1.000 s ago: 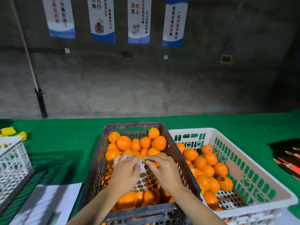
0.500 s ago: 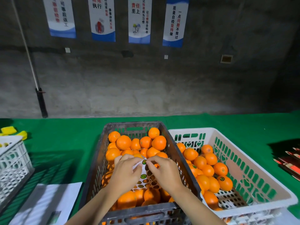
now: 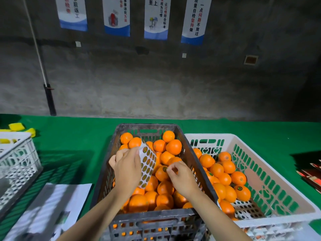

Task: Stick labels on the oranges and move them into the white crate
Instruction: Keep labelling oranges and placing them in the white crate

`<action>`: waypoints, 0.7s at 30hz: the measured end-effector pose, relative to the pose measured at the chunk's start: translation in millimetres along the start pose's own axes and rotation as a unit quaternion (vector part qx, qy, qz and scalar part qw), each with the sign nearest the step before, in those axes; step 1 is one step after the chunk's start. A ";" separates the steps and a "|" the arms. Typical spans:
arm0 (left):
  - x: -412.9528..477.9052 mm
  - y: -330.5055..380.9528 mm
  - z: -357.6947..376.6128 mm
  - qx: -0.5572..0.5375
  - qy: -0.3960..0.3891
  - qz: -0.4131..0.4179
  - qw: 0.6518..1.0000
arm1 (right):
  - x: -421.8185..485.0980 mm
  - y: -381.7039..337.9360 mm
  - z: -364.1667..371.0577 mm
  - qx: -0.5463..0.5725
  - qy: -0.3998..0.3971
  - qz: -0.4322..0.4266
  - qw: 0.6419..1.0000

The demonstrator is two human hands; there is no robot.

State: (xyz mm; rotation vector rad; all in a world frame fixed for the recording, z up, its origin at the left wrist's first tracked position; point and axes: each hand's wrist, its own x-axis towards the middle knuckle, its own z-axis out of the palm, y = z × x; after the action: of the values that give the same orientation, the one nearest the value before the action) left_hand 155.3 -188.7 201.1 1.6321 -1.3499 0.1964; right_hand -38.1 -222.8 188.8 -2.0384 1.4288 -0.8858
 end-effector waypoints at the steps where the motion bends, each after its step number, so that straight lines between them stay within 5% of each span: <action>1: 1.2 0.3 -0.8 -0.001 0.013 -0.006 1.000 | 0.7 3.2 0.3 -0.021 -0.045 0.043 0.998; 5: 1.7 -0.5 -0.3 -0.001 0.009 -0.004 1.000 | 4.2 8.0 3.0 -0.057 -0.200 0.151 0.966; 11: -1.2 4.1 -0.9 0.040 -0.070 0.018 0.997 | 9.0 4.2 5.3 -0.140 -0.307 0.211 0.917; 21: 0.2 6.2 -3.1 0.059 -0.122 0.008 0.991 | 11.6 9.8 15.5 -0.169 -0.293 0.196 0.921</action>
State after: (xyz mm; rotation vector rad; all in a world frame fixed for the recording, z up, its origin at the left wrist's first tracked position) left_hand 151.6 -186.1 206.3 1.7890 -1.5603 0.0886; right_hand -29.8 -236.5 174.2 -1.8996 1.6081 0.1487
